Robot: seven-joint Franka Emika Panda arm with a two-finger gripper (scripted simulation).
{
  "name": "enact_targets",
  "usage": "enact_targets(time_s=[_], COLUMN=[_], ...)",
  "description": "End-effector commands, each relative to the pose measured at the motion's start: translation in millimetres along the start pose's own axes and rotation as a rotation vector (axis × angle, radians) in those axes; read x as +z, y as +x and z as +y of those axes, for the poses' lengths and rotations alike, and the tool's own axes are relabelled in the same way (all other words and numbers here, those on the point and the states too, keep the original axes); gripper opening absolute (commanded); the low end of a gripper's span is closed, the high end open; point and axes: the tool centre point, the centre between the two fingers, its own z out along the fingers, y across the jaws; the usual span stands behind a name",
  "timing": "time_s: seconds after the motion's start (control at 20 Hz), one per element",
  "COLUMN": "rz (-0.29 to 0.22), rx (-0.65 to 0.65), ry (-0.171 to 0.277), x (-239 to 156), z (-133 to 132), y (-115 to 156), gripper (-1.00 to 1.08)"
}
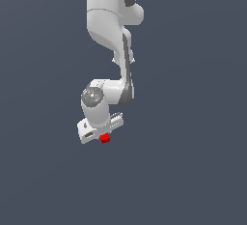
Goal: Pick up the red cube and move it to a goal position.
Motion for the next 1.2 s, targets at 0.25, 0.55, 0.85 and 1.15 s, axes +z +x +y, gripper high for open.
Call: enact_targets(time_s=[0.25, 0.55, 0.85, 1.15], rz=[0.001, 0.001, 0.001, 0.001], rx=[-0.001, -0.001, -0.002, -0.002], ry=[-0.001, -0.001, -0.001, -0.001], x=[-46.5, -108.8, -181.1, -252.1], z=[-7.6, -18.2, -30.2, -41.6], y=[3.3, 7.2, 12.0, 17.2], gripper=[-1.00, -1.00, -1.00, -1.00])
